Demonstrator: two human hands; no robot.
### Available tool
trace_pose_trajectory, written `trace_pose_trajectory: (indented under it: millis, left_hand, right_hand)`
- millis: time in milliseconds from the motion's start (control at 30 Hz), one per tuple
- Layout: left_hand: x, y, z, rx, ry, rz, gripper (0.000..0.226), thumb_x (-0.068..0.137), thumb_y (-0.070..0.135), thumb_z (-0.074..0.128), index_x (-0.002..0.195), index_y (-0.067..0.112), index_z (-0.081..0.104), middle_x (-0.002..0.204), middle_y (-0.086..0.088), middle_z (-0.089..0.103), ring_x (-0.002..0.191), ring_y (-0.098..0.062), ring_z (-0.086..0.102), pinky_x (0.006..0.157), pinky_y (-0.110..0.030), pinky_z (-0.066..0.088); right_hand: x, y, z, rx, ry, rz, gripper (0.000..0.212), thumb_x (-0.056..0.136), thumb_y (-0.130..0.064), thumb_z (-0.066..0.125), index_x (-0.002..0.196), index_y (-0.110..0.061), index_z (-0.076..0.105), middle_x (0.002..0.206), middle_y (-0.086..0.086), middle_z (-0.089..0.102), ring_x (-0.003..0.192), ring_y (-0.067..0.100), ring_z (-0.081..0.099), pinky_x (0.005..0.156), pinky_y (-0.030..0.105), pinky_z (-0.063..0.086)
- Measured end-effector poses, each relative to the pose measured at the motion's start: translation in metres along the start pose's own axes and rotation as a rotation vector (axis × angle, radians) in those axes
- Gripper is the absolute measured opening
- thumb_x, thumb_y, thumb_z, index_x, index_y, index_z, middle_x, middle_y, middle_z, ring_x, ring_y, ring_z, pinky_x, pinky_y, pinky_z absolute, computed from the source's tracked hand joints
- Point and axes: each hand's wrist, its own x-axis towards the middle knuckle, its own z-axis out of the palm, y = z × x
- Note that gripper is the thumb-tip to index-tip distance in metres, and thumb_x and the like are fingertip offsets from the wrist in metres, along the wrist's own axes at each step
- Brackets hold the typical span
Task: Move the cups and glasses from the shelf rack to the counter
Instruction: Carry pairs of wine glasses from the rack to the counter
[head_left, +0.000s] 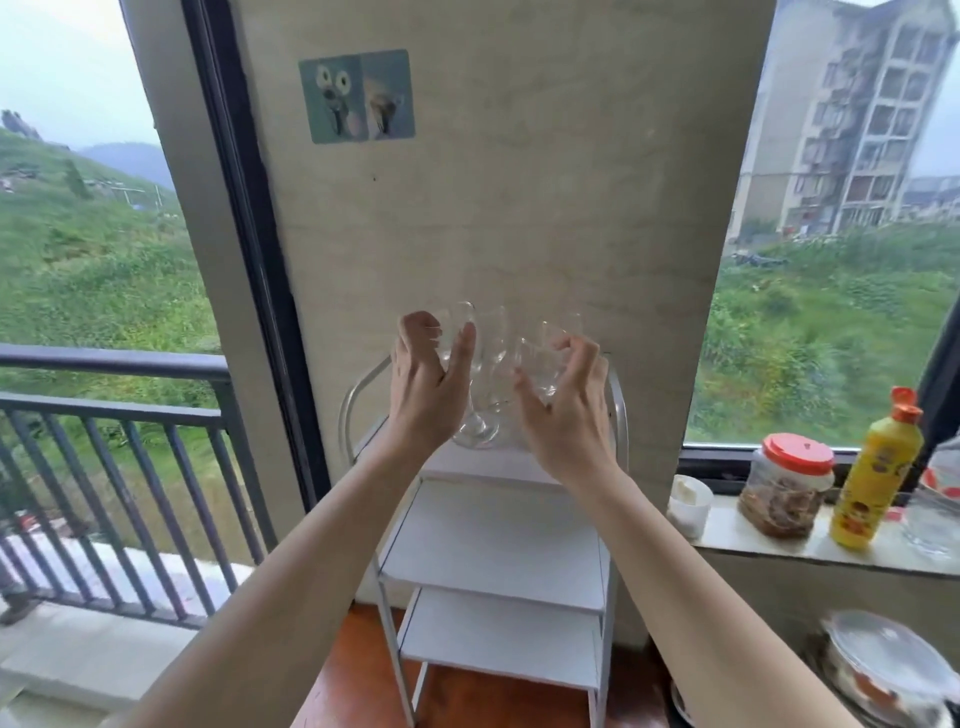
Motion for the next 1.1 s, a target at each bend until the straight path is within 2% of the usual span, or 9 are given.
trace_pose_trajectory:
  millis: [133,333,433,567,667,767,900,1000,1100]
  left_hand:
    - [-0.002,0.003,-0.004,-0.116,-0.013,0.015,0.034,0.099,0.046,0.050,0.112,0.021,0.031,0.118,-0.016,0.051,0.093,-0.010,0.058,0.081,-0.035,0.049]
    - [-0.011,0.024,-0.032,-0.310,0.120,0.047,0.035,0.092,0.048,0.051,0.107,0.020,0.036,0.105,-0.015,0.057,0.096,-0.033,0.063,0.080,-0.055,0.054]
    - [-0.023,0.036,-0.048,-0.365,0.169,0.130,0.020,0.090,0.045,0.053,0.099,0.033,0.039,0.093,-0.002,0.059,0.088,-0.037,0.065,0.067,-0.053,0.055]
    - [-0.060,0.039,-0.044,-0.494,0.138,0.158,0.019,0.092,0.043,0.059,0.095,0.034,0.042,0.084,0.010,0.058,0.074,-0.035,0.063,0.060,-0.047,0.051]
    - [-0.105,0.035,-0.020,-0.634,0.032,0.174,0.024,0.091,0.045,0.063,0.095,0.030,0.044,0.084,-0.004,0.058,0.069,-0.034,0.059,0.062,-0.036,0.048]
    - [-0.155,0.039,0.019,-0.811,-0.138,0.135,0.027,0.091,0.042,0.067,0.096,0.025,0.046,0.086,-0.014,0.056,0.073,-0.037,0.059,0.065,-0.040,0.048]
    - [-0.210,0.070,0.069,-0.904,-0.295,0.111,0.034,0.089,0.037,0.070,0.097,0.014,0.046,0.087,-0.007,0.058,0.079,-0.011,0.058,0.074,-0.024,0.045]
    - [-0.253,0.117,0.104,-0.988,-0.453,0.067,0.036,0.088,0.031,0.072,0.097,0.006,0.048,0.088,-0.009,0.060,0.080,-0.011,0.057,0.076,-0.024,0.045]
    - [-0.292,0.172,0.129,-1.070,-0.584,0.078,0.039,0.088,0.028,0.072,0.100,0.001,0.046,0.090,-0.007,0.060,0.078,-0.004,0.059,0.069,-0.016,0.046]
  right_hand:
    - [-0.003,-0.002,0.001,0.039,0.011,0.022,0.042,0.096,-0.043,0.060,0.122,-0.023,0.034,0.124,0.000,0.039,0.092,0.013,0.051,0.078,0.023,0.035]
    - [-0.007,-0.025,-0.010,0.063,0.126,-0.150,0.042,0.095,-0.047,0.048,0.128,-0.028,0.031,0.128,0.000,0.041,0.096,0.001,0.062,0.073,0.028,0.043]
    - [-0.013,-0.039,-0.023,0.094,0.262,-0.259,0.040,0.095,-0.033,0.047,0.131,-0.019,0.034,0.125,0.012,0.048,0.098,-0.016,0.052,0.076,0.011,0.042]
    - [-0.045,-0.039,-0.046,0.177,0.379,-0.259,0.043,0.090,-0.024,0.045,0.132,-0.017,0.036,0.127,0.011,0.051,0.102,0.025,0.061,0.074,0.041,0.055]
    - [-0.087,-0.018,-0.075,0.126,0.423,-0.192,0.043,0.088,-0.016,0.047,0.125,-0.036,0.039,0.126,0.007,0.050,0.091,0.039,0.063,0.063,0.052,0.056]
    - [-0.136,0.009,-0.116,-0.036,0.457,-0.043,0.042,0.087,-0.016,0.050,0.124,-0.034,0.042,0.127,0.018,0.048,0.087,0.038,0.063,0.064,0.053,0.054]
    - [-0.199,0.021,-0.185,-0.219,0.536,0.062,0.044,0.085,-0.021,0.049,0.123,-0.044,0.043,0.122,0.024,0.053,0.091,0.030,0.062,0.071,0.051,0.054]
    - [-0.245,0.013,-0.256,-0.381,0.628,0.147,0.047,0.086,-0.023,0.048,0.123,-0.051,0.040,0.128,0.018,0.049,0.090,0.037,0.062,0.075,0.055,0.053]
    - [-0.286,-0.003,-0.320,-0.491,0.747,0.208,0.045,0.087,-0.025,0.047,0.125,-0.047,0.036,0.133,0.003,0.050,0.101,0.025,0.062,0.085,0.055,0.053]
